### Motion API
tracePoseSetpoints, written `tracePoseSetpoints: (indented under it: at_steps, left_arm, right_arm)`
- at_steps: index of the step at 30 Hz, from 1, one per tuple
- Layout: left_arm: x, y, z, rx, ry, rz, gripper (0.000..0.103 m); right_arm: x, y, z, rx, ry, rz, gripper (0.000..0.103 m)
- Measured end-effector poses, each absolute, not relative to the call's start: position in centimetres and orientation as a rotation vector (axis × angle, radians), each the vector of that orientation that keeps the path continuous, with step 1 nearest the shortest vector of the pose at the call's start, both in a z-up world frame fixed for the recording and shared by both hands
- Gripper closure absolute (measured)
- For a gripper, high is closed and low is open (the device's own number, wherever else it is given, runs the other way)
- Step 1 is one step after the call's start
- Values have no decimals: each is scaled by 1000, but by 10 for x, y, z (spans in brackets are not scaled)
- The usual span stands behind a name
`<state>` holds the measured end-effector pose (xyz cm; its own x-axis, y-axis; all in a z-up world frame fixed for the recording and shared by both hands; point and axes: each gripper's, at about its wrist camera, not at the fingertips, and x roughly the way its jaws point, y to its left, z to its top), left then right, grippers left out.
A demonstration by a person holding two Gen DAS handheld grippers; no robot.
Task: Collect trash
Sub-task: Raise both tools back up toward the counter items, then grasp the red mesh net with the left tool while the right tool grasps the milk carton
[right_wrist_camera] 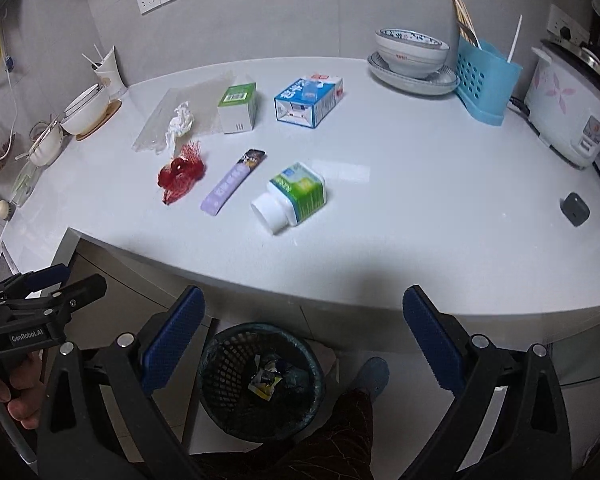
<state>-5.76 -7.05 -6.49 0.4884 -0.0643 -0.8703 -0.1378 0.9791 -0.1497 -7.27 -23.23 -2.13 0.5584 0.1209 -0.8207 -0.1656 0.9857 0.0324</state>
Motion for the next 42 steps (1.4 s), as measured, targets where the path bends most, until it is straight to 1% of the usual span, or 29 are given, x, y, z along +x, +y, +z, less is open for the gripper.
tracePoseSetpoints:
  at_steps: [8, 15, 32, 34, 39, 42]
  left_arm:
    - [-33, -65, -45, -229, 1058, 86, 7]
    - [-3, -63, -41, -237, 1049, 108, 7]
    - [85, -60, -82, -267, 1144, 163, 8]
    - [93, -60, -88, -268, 1159, 169, 11]
    - [108, -60, -99, -267, 1184, 182, 12]
    - [116, -60, -106, -272, 1204, 189, 14]
  right_arm:
    - [-43, -235, -7, -35, 968, 180, 8]
    - [-6, -235, -4, -38, 985, 191, 8]
    - [106, -241, -5, -45, 1046, 192, 8]
    - [121, -239, -6, -37, 1057, 183, 8]
    - [168, -232, -8, 16, 1107, 149, 8]
    - [195, -224, -9, 52, 1137, 130, 9]
